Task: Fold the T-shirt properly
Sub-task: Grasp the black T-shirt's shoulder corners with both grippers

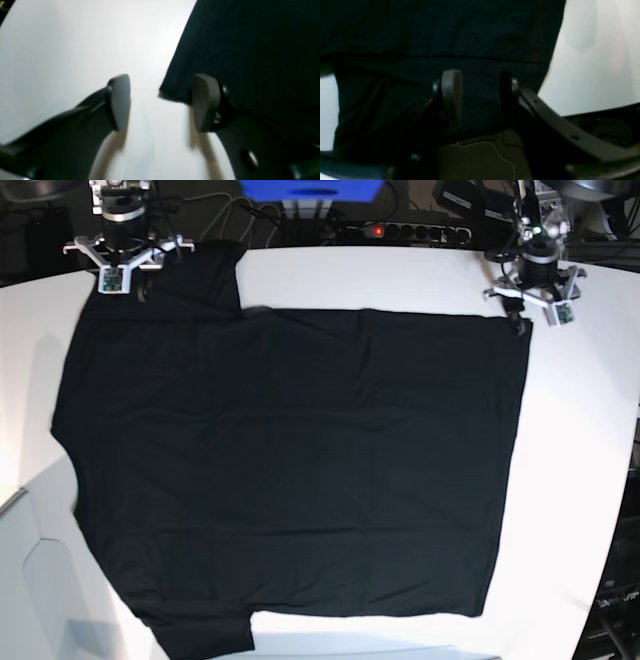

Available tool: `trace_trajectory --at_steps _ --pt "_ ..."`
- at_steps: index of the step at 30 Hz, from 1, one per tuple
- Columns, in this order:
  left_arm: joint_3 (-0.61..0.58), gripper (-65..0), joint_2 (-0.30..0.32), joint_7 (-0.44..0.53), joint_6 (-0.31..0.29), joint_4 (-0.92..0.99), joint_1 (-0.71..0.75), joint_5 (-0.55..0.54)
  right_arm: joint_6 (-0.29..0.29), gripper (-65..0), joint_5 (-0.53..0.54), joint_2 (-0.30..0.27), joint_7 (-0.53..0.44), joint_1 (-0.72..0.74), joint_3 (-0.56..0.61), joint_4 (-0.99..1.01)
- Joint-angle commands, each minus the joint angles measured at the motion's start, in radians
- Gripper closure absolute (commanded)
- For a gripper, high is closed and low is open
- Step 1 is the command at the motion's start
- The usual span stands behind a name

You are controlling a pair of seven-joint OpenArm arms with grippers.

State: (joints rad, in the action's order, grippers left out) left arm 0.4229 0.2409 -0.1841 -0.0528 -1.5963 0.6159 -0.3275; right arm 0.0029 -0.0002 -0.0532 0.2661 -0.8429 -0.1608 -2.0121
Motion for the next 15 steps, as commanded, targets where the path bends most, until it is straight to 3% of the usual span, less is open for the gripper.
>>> trace_trajectory --at_steps 1,4,12,15 --pt "0.008 -39.1 0.008 0.024 -0.025 -0.006 -0.011 -0.002 0.006 -25.9 0.001 -0.012 -0.023 -0.009 -0.003 -0.014" --pt "0.009 -39.0 0.007 0.022 -0.055 0.034 -0.037 -0.002 0.006 -25.9 0.001 -0.012 -0.021 -0.009 -0.004 -0.014" --pt "0.004 -38.8 0.007 0.018 -0.058 0.057 -0.035 0.000 0.006 -25.9 0.001 -0.012 -0.021 -0.009 -0.006 -0.016" --pt "0.003 -35.1 0.007 0.018 -0.058 0.057 -0.024 0.000 0.006 -25.7 0.001 -0.012 -0.021 -0.009 -0.006 -0.016"
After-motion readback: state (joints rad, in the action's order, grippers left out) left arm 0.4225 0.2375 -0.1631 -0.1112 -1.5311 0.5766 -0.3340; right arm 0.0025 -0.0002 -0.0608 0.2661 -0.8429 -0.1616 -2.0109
